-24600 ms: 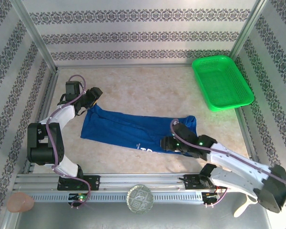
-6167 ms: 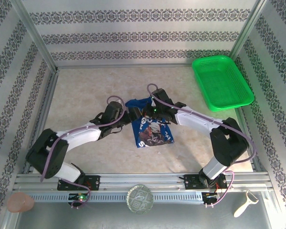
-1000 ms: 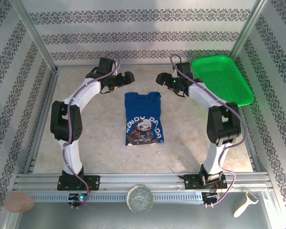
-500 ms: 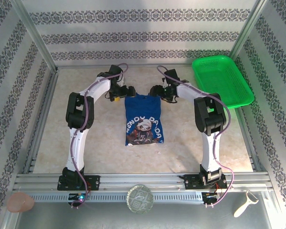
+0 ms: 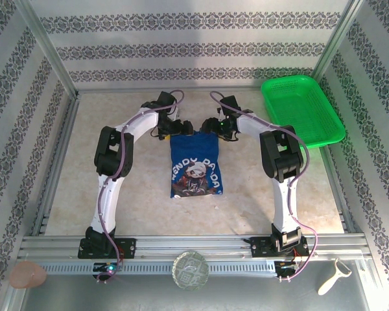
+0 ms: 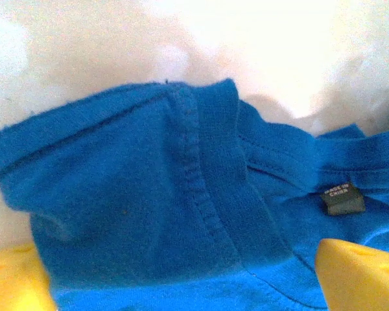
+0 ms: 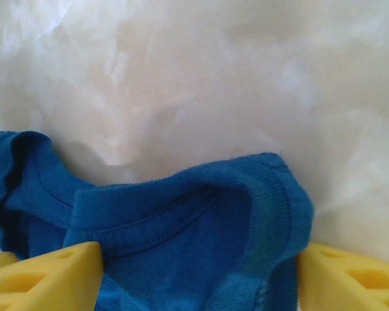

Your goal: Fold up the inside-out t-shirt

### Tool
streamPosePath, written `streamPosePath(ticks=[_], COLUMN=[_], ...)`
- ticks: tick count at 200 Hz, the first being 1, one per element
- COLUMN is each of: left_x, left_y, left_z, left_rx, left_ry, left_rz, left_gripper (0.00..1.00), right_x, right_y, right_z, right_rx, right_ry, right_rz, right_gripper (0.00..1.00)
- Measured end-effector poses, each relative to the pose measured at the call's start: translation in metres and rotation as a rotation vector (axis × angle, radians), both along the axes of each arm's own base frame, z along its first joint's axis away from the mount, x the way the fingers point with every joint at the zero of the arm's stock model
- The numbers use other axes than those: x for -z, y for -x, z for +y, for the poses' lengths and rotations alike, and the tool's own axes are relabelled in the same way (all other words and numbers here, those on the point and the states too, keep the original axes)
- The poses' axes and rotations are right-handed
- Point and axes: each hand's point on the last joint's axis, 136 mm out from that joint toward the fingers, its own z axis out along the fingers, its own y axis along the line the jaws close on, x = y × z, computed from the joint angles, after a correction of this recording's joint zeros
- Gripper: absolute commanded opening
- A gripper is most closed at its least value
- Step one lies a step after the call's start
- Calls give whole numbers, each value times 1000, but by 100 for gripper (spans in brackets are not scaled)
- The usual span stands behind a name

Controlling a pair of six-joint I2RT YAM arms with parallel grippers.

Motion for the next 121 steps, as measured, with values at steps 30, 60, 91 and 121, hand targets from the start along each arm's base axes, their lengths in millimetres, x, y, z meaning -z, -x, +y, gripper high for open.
streamPosePath(ticks=[30, 60, 91, 121], left_x=[1, 2, -3, -7], left_y=[1, 1, 3, 18], left_z=[3, 5, 2, 3], left_rx=[-37, -78, -97, -114], left_ry=[31, 82, 122, 84], left_rz=[-24, -41, -74, -91], left_gripper=[79, 68, 90, 98], right_x=[-2, 2, 0, -1], right_y=[7, 14, 16, 19], right_z=[22, 30, 33, 30], right_rx=[-46, -51, -58, -55], right_ry=[-58, -93, -127, -123], right_rz=[4, 19, 10, -12], right_gripper=[58, 57, 73, 76])
